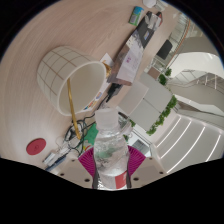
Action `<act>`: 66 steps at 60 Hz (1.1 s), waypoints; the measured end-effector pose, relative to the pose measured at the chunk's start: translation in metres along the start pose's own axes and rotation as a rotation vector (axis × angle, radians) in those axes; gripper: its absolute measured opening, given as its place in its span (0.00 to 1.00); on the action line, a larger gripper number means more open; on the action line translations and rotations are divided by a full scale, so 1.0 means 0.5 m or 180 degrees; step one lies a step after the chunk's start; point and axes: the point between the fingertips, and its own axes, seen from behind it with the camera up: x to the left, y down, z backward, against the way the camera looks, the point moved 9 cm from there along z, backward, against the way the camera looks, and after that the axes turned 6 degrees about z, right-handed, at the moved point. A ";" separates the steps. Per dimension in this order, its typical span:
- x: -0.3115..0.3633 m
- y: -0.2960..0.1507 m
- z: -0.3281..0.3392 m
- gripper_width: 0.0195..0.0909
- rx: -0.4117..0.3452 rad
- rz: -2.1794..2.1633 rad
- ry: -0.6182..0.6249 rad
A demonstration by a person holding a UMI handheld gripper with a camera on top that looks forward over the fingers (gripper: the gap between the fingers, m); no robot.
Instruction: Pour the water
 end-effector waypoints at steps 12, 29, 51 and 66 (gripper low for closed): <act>0.002 -0.006 -0.002 0.25 0.0039 -0.0104 -0.0101; -0.025 0.141 0.038 0.29 -0.0306 -0.4795 0.0133; 0.298 0.113 0.008 0.44 -0.1128 -0.7030 -0.0773; 0.369 0.094 -0.020 0.46 -0.1137 -0.6937 -0.0625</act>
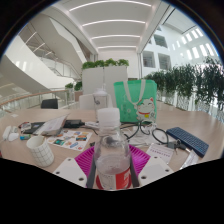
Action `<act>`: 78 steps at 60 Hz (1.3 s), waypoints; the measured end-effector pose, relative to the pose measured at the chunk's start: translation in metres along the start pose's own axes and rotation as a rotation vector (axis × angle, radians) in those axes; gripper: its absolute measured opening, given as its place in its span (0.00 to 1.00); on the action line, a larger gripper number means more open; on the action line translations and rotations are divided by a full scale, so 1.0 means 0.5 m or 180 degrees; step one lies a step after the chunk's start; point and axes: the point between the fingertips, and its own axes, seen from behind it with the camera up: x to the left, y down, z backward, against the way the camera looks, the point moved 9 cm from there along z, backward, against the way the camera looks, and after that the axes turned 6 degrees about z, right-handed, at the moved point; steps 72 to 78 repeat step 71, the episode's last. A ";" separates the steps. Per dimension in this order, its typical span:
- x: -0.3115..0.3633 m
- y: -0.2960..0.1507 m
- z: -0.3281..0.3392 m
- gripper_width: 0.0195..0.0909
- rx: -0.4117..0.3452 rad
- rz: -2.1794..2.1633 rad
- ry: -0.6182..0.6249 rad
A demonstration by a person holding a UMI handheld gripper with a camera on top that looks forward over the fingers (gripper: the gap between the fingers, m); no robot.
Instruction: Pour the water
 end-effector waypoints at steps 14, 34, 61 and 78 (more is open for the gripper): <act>-0.008 0.019 0.012 0.62 0.0338 0.0132 0.0076; 0.043 -0.015 0.265 0.91 0.0787 -0.0040 0.0232; 0.183 -0.162 0.610 0.90 0.0588 -0.0418 0.0244; 0.148 -0.138 0.702 0.90 0.0539 -0.0464 0.0076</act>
